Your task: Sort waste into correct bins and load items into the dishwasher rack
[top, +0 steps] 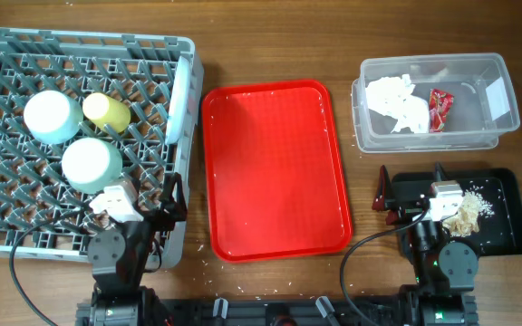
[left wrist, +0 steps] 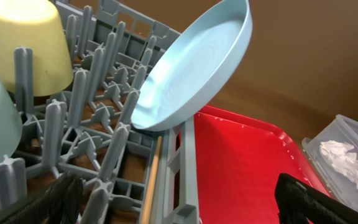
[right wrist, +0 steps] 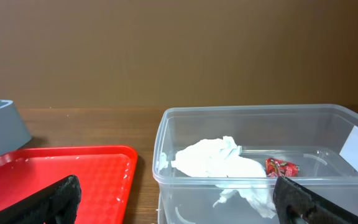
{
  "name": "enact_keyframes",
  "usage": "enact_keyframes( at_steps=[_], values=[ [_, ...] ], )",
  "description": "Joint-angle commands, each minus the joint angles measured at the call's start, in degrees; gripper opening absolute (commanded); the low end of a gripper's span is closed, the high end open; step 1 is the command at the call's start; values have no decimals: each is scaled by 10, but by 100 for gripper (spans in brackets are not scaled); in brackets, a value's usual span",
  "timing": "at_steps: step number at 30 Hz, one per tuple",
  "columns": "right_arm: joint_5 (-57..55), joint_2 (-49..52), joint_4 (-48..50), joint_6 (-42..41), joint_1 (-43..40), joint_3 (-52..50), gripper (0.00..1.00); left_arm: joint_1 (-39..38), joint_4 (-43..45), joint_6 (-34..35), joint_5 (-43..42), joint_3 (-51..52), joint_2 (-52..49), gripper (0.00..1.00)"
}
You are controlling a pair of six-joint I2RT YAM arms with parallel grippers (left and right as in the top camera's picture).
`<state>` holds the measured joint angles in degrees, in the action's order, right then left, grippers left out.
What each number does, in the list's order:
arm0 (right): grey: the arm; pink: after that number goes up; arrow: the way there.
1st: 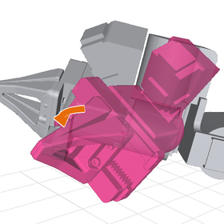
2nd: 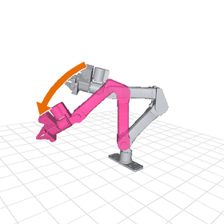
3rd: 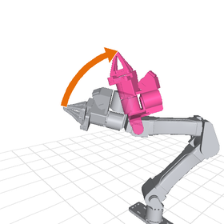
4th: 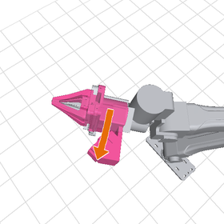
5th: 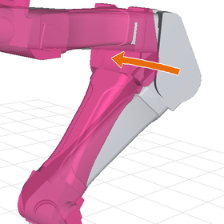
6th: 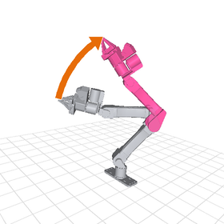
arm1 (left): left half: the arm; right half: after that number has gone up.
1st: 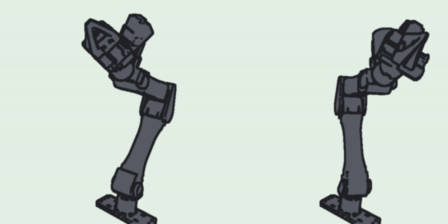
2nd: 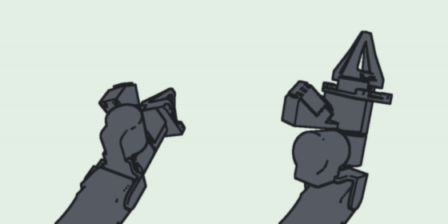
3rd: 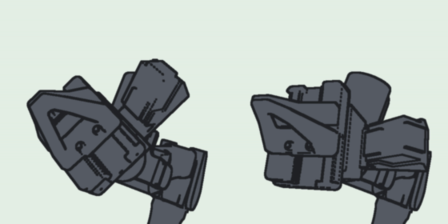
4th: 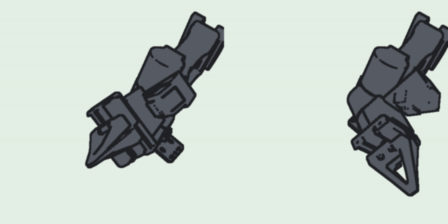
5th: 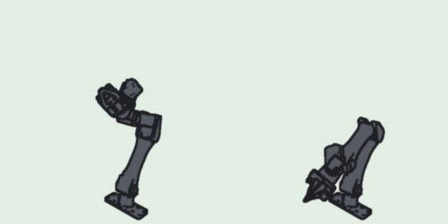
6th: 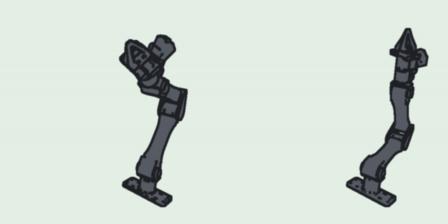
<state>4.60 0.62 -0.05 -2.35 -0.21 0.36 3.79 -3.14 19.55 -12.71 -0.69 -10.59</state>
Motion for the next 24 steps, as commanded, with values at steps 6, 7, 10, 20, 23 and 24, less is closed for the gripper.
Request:
enact_keyframes(
  at_steps=[6,7,10,20,23,24],
  values=[
    [-5,-4,1,-8,-3,0,100,-14,-5,-29,24,3,94,100],
    [-5,-4,1,-8,-3,0,100,-17,-3,-29,24,3,104,100],
    [-5,-4,1,-8,-3,0,100,-26,-5,-29,26,3,104,100],
    [-5,-4,1,-8,-3,0,100,-33,-6,-29,43,3,104,100],
    [-5,-4,1,-8,-3,0,100,-33,-6,-29,43,3,104,100],
    [-5,-4,1,-8,-3,0,100,-33,-6,-29,43,3,104,100]
  ],
)
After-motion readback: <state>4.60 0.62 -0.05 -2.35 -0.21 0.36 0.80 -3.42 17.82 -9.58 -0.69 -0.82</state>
